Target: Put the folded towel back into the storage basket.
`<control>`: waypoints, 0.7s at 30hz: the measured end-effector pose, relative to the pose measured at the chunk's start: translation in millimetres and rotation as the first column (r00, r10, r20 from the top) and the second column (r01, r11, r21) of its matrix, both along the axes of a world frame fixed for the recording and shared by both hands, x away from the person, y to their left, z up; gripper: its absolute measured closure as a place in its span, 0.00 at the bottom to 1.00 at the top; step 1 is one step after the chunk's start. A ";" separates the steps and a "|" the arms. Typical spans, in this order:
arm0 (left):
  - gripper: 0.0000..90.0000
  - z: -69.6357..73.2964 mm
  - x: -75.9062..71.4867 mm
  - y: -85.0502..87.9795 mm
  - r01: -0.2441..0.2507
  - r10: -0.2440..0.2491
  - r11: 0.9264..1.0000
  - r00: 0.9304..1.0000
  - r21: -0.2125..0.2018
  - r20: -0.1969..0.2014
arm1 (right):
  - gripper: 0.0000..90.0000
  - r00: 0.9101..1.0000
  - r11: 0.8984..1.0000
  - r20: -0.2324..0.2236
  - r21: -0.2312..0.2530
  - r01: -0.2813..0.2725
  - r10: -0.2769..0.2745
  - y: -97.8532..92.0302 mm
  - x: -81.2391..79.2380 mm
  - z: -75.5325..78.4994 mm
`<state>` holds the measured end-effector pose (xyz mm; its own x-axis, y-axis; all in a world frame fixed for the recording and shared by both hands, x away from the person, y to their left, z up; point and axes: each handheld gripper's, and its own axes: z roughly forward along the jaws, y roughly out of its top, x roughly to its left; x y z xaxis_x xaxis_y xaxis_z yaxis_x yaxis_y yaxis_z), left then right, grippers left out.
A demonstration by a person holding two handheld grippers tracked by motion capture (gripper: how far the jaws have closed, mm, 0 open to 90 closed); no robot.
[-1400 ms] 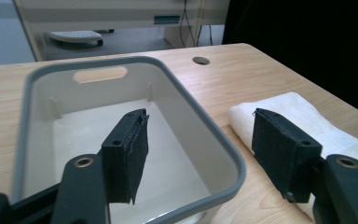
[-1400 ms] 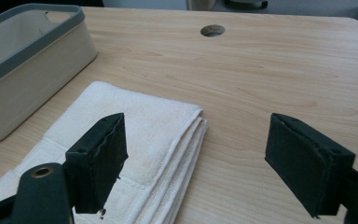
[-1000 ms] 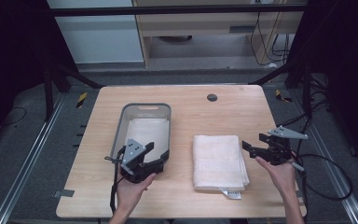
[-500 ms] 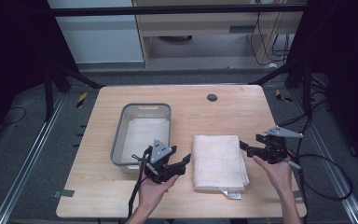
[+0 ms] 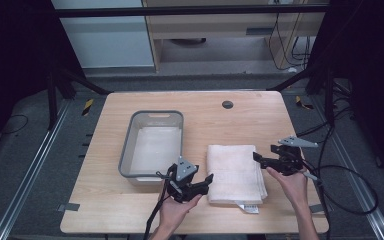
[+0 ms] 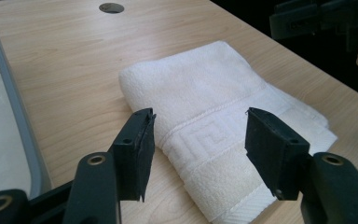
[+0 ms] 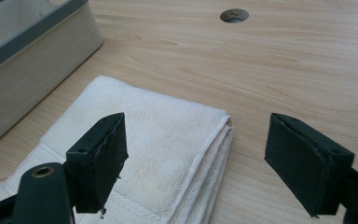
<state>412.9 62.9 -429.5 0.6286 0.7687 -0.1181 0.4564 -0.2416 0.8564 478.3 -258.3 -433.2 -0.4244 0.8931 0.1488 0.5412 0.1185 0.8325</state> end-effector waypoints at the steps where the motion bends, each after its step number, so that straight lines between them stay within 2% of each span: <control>1: 0.47 -2.0 -0.7 -1.1 0.001 -0.001 1.000 1.000 0.005 0.001 | 0.23 1.000 1.000 -0.005 0.001 -0.001 0.001 0.9 0.4 -0.6; 7: 0.48 -15.5 -2.6 -9.8 -0.006 0.006 1.000 0.999 0.002 -0.032 | 0.23 1.000 1.000 -0.013 -0.021 -0.004 0.004 4.6 2.6 -5.6; 12: 0.48 -25.1 -3.4 -16.6 0.000 0.001 1.000 0.999 0.022 -0.047 | 0.23 1.000 0.999 -0.012 -0.044 -0.002 0.002 6.0 4.3 -10.2; 14: 0.48 -28.4 -3.1 -18.8 -0.002 0.004 1.000 0.998 0.026 -0.055 | 0.24 1.000 1.000 -0.011 -0.009 0.002 -0.002 3.9 4.7 -12.8; 15: 0.48 -29.5 -2.8 -19.5 -0.005 0.006 1.000 0.998 0.029 -0.056 | 0.24 1.000 1.000 -0.025 0.020 0.007 -0.007 2.0 5.1 -14.5; 21: 0.45 -39.8 0.1 -23.7 -0.023 0.026 0.999 0.996 0.037 -0.085 | 0.25 0.999 0.999 -0.046 0.024 0.024 -0.023 -4.2 7.1 -22.9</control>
<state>413.0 39.2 -469.3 0.5986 0.7883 -0.1425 0.5338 -0.2599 0.8047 485.4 -262.5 -456.1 -0.3954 0.8987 0.1899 0.5814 0.0848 0.8092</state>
